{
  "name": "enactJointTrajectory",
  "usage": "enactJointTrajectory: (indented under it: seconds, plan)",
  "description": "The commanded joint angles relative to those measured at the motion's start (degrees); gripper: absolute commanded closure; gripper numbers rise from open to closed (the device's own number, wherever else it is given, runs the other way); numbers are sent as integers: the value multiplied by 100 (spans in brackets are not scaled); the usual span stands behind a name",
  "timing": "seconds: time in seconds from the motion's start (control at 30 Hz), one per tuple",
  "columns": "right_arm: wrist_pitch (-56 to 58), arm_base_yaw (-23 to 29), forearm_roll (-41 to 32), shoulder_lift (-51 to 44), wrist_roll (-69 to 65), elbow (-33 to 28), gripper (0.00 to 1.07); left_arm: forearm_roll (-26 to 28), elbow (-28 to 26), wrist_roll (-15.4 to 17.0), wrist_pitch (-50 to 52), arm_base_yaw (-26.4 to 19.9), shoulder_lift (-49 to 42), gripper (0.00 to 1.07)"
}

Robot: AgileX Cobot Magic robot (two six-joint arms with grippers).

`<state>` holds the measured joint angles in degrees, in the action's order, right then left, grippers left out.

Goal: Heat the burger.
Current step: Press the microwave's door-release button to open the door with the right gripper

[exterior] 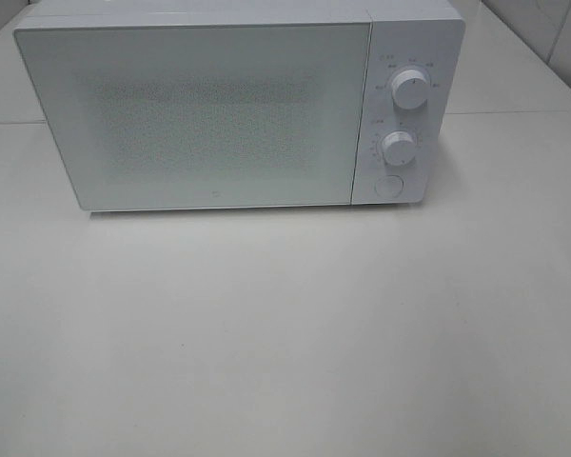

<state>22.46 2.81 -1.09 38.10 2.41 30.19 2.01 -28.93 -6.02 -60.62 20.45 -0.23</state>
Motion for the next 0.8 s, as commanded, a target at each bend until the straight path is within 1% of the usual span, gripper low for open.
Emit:
enactJointTrajectory:
  seconds: [0.03,0.1,0.2,0.23,0.33,0.47,0.63,0.73,0.77,0.8]
  plan:
    - [-344,-17,-11,292,74,40,87,29,11,6,92,-34,-126,106]
    - [-802,-17,-11,722,74,40,95,29,11,6,92,-34,-126,106]
    - [-928,-17,-11,825,74,40,97,29,11,6,92,-34,-126,106]
    - [-1134,-17,-11,1049,74,40,103,29,11,6,92,-34,-126,106]
    - [-1484,-17,-11,1329,74,40,107,29,11,6,92,-34,-126,106]
    - [-1994,-17,-17,1782,74,40,107,29,11,6,92,-34,-126,106]
    - [-2441,6,-34,2114,69,40,107,29,11,6,92,-34,-126,106]
    - [-2727,223,-34,2320,69,40,107,29,11,6,92,-34,-126,106]
    - [-2882,464,-34,2475,69,40,107,29,11,6,92,-34,-126,106]
    - [-2882,464,-34,2475,69,40,107,29,11,6,92,-34,-126,106]
